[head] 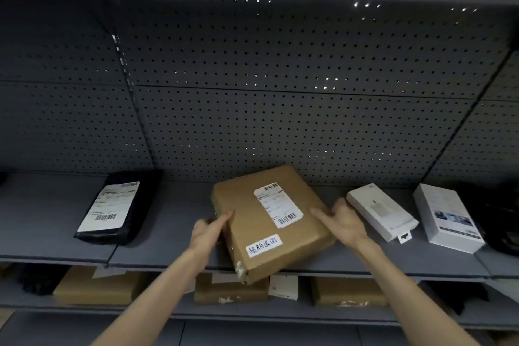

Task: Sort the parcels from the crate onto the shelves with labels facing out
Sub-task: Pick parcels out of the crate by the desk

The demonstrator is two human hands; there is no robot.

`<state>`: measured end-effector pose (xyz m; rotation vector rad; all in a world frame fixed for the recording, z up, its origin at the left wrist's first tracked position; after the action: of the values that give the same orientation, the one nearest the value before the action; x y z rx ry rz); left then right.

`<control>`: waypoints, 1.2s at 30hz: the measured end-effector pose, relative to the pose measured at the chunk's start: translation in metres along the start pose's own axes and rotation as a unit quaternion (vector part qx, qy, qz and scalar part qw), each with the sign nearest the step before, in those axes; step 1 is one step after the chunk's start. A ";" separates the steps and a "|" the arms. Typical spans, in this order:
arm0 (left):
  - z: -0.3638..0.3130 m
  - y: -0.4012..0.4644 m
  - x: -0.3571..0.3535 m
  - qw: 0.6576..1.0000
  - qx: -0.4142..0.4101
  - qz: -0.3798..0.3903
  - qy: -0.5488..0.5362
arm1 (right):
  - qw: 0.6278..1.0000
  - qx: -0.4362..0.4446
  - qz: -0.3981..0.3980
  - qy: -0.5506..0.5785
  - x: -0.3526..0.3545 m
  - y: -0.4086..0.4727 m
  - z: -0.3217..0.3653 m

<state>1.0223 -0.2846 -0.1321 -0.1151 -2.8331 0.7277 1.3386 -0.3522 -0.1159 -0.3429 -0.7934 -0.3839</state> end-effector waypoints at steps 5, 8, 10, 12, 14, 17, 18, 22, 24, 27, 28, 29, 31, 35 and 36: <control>-0.008 0.006 -0.009 0.999 -0.032 0.042 0.002 | 0.984 -0.059 0.048 0.163 -0.017 -0.021 -0.016; -0.014 0.008 -0.010 0.998 -0.043 0.049 0.020 | 0.970 -0.057 0.040 0.231 -0.025 -0.021 -0.020; -0.014 0.006 -0.011 0.998 -0.048 0.040 0.027 | 0.961 -0.067 0.048 0.263 -0.027 -0.023 -0.017; -0.012 0.005 -0.011 0.998 -0.054 0.019 0.037 | 0.952 -0.061 0.060 0.293 -0.028 -0.025 -0.014; -0.011 0.004 -0.013 0.997 -0.057 0.004 0.046 | 0.953 -0.047 0.057 0.294 -0.028 -0.027 -0.011; -0.010 0.000 -0.015 0.996 -0.075 0.013 0.041 | 0.950 -0.026 0.049 0.306 -0.026 -0.034 -0.007; -0.011 -0.001 -0.014 0.996 -0.085 0.020 0.036 | 0.947 -0.020 0.045 0.316 -0.026 -0.036 -0.006; -0.023 -0.006 -0.009 0.990 -0.134 0.033 0.038 | 0.937 0.003 0.029 0.349 -0.026 -0.043 0.001; -0.034 -0.011 -0.008 0.986 -0.164 0.024 0.032 | 0.931 0.023 0.024 0.363 -0.025 -0.045 0.009; -0.052 -0.018 -0.005 0.978 -0.207 0.008 0.014 | 0.924 0.060 0.008 0.377 -0.020 -0.043 0.019; -0.059 -0.019 -0.003 0.976 -0.220 0.007 0.005 | 0.921 0.070 0.001 0.384 -0.017 -0.041 0.022; -0.065 -0.019 -0.001 0.972 -0.233 0.006 -0.001 | 0.917 0.076 -0.007 0.392 -0.012 -0.040 0.028; -0.078 -0.023 0.003 0.966 -0.258 0.008 -0.011 | 0.909 0.089 -0.024 0.406 -0.002 -0.038 0.038; -0.108 -0.035 0.009 0.951 -0.307 0.011 -0.026 | 0.896 0.133 -0.057 0.421 0.018 -0.037 0.062; -0.115 -0.037 0.011 0.948 -0.318 0.011 -0.033 | 0.892 0.143 -0.063 0.424 0.022 -0.037 0.067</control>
<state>1.0368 -0.2619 -0.0138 -0.2215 -3.0173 -0.2095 1.2947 -0.3596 -0.0497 0.1662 -0.0010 -0.4771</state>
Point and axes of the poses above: each hand's wrist, its own y-axis towards the middle knuckle, its own x-axis out of the back of the hand, z = x × y, the point moved 1 cm from there along y, towards the middle knuckle, and after that the axes turned 7 degrees about y, right-handed, at the moved point
